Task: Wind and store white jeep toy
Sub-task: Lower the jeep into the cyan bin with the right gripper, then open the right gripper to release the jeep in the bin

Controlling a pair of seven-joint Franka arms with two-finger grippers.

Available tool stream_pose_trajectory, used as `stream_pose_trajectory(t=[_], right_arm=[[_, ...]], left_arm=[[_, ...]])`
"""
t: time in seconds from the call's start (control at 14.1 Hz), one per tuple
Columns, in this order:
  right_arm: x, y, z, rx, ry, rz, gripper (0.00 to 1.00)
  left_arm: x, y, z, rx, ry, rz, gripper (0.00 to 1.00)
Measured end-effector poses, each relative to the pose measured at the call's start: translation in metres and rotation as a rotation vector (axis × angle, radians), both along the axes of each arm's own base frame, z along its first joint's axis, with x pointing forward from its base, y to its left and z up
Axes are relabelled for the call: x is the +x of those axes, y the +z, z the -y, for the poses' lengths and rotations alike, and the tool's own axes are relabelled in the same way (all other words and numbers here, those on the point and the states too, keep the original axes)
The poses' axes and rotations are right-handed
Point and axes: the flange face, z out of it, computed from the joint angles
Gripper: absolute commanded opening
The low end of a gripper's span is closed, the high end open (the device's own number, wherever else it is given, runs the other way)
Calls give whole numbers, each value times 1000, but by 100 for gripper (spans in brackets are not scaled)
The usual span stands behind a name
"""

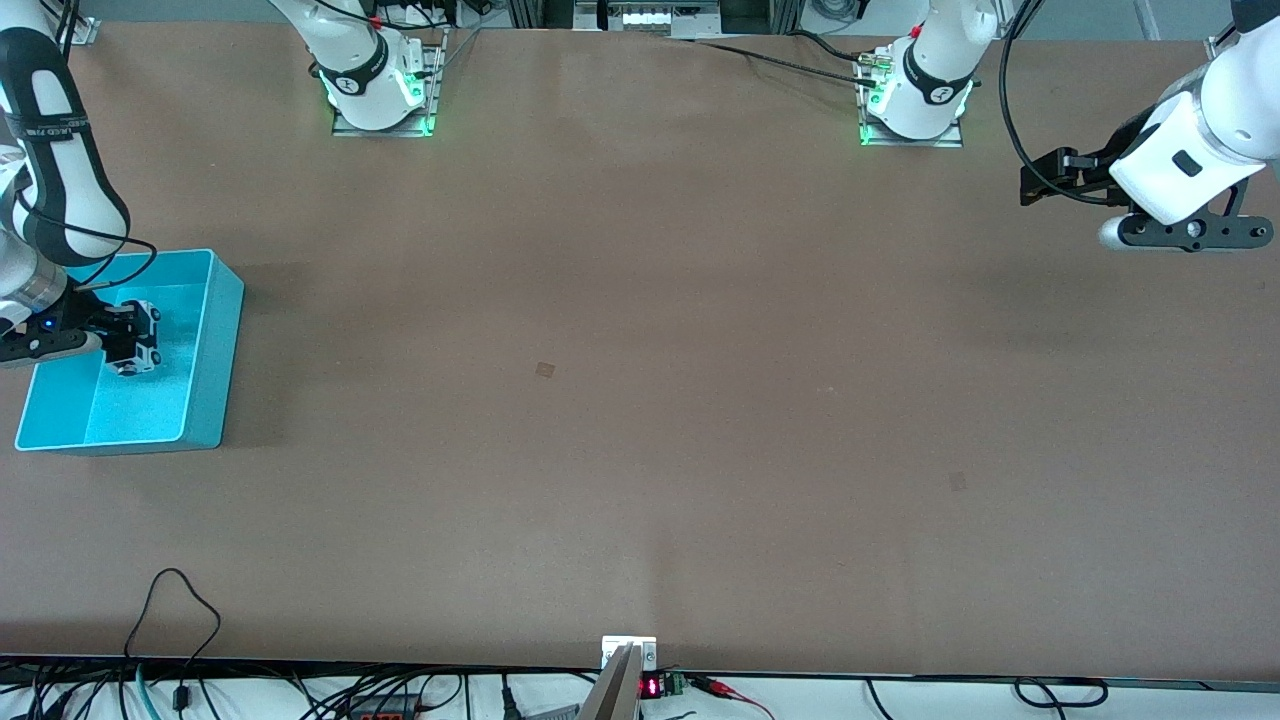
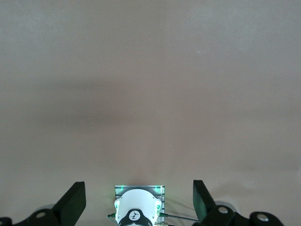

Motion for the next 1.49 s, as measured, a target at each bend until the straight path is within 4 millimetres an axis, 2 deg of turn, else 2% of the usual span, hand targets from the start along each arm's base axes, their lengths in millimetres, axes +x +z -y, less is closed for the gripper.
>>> stream_pose_trajectory(t=[0.43, 0.5, 0.57, 0.64, 0.71, 0.78, 0.85, 1.07, 1.21, 1.49], right_arm=[[-18, -34, 22, 26, -100, -50, 1], [-19, -36, 22, 28, -105, -53, 12], [-18, -36, 21, 29, -105, -53, 25], [-18, -36, 20, 29, -104, -52, 44], [-17, -36, 20, 29, -104, -51, 54], [-17, -35, 20, 28, -104, -50, 84], [-16, -35, 21, 27, -103, -48, 100], [-10, -27, 19, 22, -96, -34, 100], [-2, -14, 14, 22, -80, -26, 100], [18, 39, 10, 5, 40, -3, 100]], left_arm=[[0, 2, -2, -1, 5, 1, 100], [-1, 4, -4, 0, 7, -6, 100], [-2, 6, -6, 0, 10, -10, 100], [-2, 8, -8, 0, 13, -8, 100], [-2, 10, -9, 0, 16, -5, 100], [-2, 12, -9, 0, 16, -4, 100], [-2, 12, -9, -1, 16, -4, 100], [-2, 13, -9, 0, 16, -5, 100], [-2, 13, -9, -1, 16, -4, 100], [-2, 15, -10, -1, 18, 0, 100]])
